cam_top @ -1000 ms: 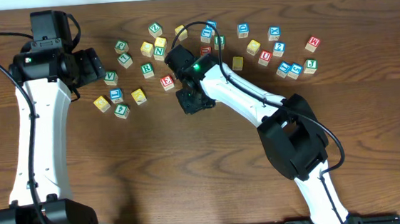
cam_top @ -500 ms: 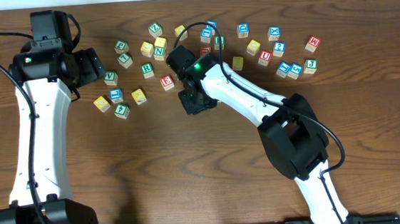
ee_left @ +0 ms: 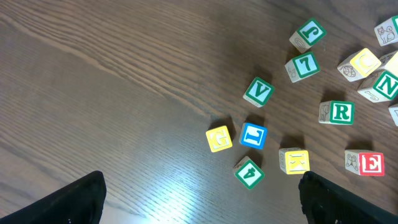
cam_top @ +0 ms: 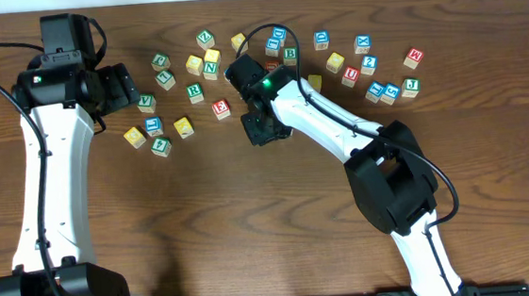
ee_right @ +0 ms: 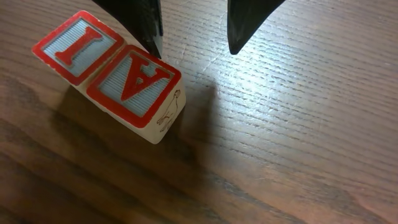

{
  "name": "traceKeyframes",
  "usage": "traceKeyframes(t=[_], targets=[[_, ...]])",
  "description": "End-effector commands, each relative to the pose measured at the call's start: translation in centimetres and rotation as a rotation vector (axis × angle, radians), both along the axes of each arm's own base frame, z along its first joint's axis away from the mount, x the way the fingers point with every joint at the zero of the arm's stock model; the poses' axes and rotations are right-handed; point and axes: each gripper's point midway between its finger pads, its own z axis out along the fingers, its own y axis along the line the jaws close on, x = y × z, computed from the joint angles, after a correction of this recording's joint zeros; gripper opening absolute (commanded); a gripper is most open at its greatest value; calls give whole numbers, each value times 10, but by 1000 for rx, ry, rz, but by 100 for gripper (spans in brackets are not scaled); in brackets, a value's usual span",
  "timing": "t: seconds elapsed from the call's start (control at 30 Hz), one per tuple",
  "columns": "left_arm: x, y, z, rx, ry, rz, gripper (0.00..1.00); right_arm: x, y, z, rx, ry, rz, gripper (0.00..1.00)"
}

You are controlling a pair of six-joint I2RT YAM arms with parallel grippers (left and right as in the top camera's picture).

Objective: Spell out AI2

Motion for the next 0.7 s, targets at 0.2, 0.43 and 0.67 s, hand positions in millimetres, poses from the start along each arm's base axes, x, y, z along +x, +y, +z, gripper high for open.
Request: traceKeyframes(t=[0.2, 0.43, 0.67], targets=[[2, 3, 12, 15, -28, -1, 98, 25, -7, 50, 59, -73, -43, 26], [2, 3, 12, 15, -28, -1, 98, 30, -66, 51, 12, 4, -271, 1], [2, 3, 12, 15, -28, -1, 98, 30, -98, 41, -19, 54, -339, 1]])
